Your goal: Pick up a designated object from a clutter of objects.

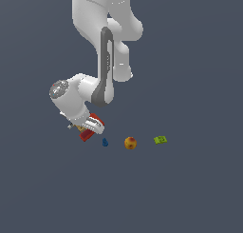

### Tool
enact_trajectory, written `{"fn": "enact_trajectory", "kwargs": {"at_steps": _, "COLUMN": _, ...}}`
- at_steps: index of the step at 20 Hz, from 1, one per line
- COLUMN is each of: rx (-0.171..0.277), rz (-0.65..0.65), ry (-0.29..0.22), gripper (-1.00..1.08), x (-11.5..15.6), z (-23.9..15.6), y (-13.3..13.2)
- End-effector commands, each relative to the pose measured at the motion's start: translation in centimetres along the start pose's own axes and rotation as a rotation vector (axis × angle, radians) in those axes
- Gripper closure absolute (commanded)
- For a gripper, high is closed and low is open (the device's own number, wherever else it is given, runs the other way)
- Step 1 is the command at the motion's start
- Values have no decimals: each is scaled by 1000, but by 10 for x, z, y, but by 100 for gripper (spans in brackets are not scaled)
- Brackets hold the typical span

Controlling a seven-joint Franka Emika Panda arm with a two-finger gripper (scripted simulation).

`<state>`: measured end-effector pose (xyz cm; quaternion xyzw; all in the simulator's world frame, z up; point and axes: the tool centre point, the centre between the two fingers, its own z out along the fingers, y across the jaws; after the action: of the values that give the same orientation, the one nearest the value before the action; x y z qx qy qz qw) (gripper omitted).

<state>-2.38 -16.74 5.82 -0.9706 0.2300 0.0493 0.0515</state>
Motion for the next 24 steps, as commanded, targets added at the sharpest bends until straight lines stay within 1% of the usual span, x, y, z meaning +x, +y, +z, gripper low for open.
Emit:
{"fn": "enact_trajectory", "kwargs": {"at_steps": 1, "rx": 0, "rz": 10, "ry": 1, "gripper": -100, "x": 1, "z": 4, "y": 4}}
{"fn": "enact_trajectory", "kwargs": {"at_steps": 6, "rx": 0, "rz": 8, "ry": 0, "gripper": -100, "x": 0, "z": 7, "y": 3}}
{"fn": "enact_trajectory", "kwargs": {"at_steps": 12, "rx": 0, "rz": 10, "ry": 1, "gripper": -100, "x": 0, "z": 29, "y": 4}}
{"fn": "enact_trajectory", "kwargs": {"at_steps": 16, "rx": 0, "rz": 11, "ry": 1, "gripper": -100, "x": 0, "z": 35, "y": 5}}
{"fn": "enact_trajectory", "kwargs": {"at_steps": 17, "rx": 0, "rz": 11, "ry": 1, "gripper": 108, "x": 0, "z": 35, "y": 5}}
{"fn": "enact_trajectory", "kwargs": {"at_steps": 24, "rx": 0, "rz": 11, "ry": 1, "gripper": 108, "x": 0, "z": 35, "y": 5}}
